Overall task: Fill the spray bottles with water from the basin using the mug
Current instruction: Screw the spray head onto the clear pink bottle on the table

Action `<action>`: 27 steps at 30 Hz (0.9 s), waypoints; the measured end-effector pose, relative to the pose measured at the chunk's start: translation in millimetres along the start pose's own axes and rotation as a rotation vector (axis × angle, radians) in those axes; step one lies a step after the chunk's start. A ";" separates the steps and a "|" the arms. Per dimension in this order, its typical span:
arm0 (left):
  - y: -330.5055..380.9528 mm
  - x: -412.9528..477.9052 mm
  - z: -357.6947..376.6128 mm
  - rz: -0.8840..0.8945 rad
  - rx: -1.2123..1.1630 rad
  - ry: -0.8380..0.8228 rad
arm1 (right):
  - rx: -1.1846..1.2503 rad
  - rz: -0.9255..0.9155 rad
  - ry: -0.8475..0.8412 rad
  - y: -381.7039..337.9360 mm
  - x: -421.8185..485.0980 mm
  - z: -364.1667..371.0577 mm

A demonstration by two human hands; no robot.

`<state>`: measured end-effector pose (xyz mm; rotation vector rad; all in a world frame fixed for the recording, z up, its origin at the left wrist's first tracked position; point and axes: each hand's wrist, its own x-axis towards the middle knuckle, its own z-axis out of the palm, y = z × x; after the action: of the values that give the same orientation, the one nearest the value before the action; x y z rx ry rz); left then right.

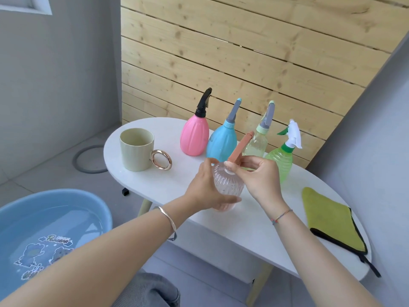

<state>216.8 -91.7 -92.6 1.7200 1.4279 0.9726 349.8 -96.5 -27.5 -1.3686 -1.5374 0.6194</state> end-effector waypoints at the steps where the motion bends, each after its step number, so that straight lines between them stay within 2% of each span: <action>1: -0.2 -0.2 -1.4 0.008 -0.003 -0.023 | 0.002 0.010 -0.005 -0.9 0.0 -1.2; 5: -2.2 0.7 -15.3 0.010 0.021 -0.199 | 0.031 0.052 -0.044 -1.7 1.4 -3.9; 9: 1.2 -3.1 -8.2 0.019 0.074 -0.060 | 0.041 0.082 -0.057 -0.5 1.7 -7.7; 12: 5.3 -4.8 9.4 0.010 0.089 0.033 | -0.021 0.050 -0.003 -1.3 0.4 -8.0; 14: 8.4 -3.9 12.0 0.006 0.105 0.021 | -0.051 0.014 0.030 -1.8 -2.8 -6.5; 16: 6.2 0.2 5.5 -0.005 0.092 -0.063 | -0.053 0.005 0.044 -1.6 -4.8 -5.9; 18: 1.2 5.0 -2.9 0.001 0.051 -0.175 | -0.061 0.013 0.051 -1.4 -4.0 -6.2; 21: -3.1 7.3 -9.2 0.011 -0.033 -0.243 | -0.077 0.023 0.055 -0.6 -1.7 -5.3; 24: 6.8 15.3 -27.5 -0.101 -0.151 -0.377 | -0.081 0.010 0.040 0.2 -1.7 -6.8; 25: 12.2 19.8 -38.5 -0.133 -0.237 -0.390 | -0.079 0.008 0.029 0.5 -1.4 -7.6; 27: 25.4 28.0 -61.6 -0.172 -0.454 -0.278 | -0.075 0.011 0.013 1.7 -0.1 -8.5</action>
<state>178.0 -65.3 -37.5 1.3151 1.0570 0.8461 358.1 -97.9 -25.4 -1.4356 -1.5574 0.5630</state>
